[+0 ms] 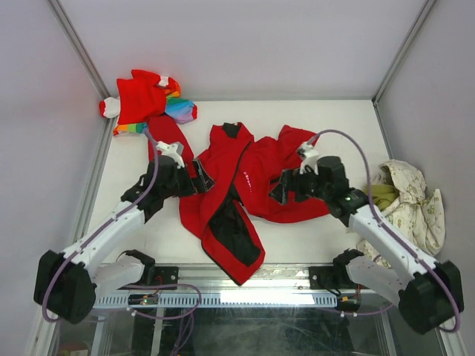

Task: Zip up the jacket

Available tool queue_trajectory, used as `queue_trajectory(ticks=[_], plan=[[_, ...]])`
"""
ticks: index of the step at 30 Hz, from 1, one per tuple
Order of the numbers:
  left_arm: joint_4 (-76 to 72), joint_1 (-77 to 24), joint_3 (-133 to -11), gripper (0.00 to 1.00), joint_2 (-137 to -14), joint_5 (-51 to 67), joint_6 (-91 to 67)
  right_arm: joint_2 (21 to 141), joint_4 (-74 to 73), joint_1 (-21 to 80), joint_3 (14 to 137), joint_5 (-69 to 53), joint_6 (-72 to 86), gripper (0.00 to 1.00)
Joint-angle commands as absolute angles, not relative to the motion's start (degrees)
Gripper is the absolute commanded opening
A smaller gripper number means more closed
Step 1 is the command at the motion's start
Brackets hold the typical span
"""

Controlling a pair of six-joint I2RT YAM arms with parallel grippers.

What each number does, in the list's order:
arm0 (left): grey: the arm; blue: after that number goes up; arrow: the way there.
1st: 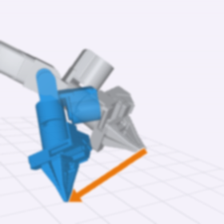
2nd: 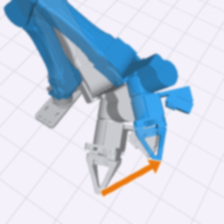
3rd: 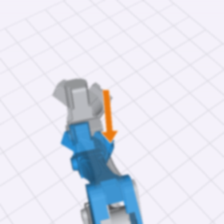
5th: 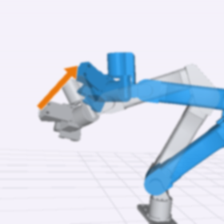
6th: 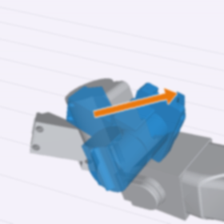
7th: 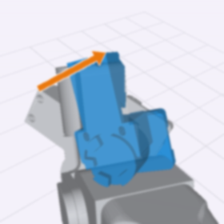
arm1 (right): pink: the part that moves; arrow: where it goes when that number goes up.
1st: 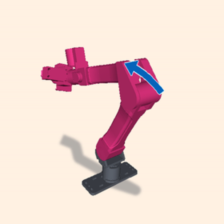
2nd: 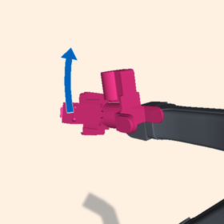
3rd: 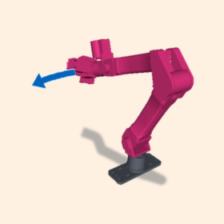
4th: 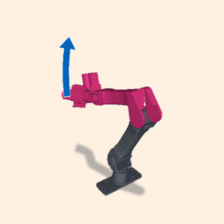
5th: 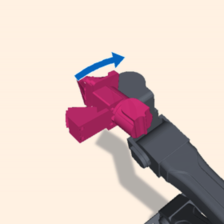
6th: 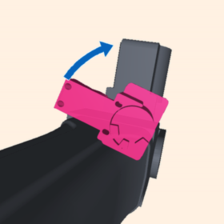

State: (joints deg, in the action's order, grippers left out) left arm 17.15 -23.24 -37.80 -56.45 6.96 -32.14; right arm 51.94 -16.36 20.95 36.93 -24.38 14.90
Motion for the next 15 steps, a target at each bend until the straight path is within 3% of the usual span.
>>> queue_trajectory(ticks=[1, 10, 13, 15], plan=[[11.7, -26.3, -37.8, 0.99, -62.7, 1.8, -33.0, 59.5, -10.4, 30.1, 38.9, -12.6, 11.7, 0.96], [6.4, -28.4, -38.4, 0.99, -73.5, 2.2, -32.0, 74.9, -1.1, 37.7, 40.9, -6.2, 9.9, 0.96], [2.0, -28.4, -38.6, 0.99, -78.1, 1.7, -32.0, 80.9, 2.4, 38.4, 42.6, -5.8, 11.1, 0.89], [0.3, -28.4, -40.2, 0.99, -81.0, 0.0, -31.3, 83.6, 2.4, 38.5, 45.1, -6.6, 11.7, 0.78]])
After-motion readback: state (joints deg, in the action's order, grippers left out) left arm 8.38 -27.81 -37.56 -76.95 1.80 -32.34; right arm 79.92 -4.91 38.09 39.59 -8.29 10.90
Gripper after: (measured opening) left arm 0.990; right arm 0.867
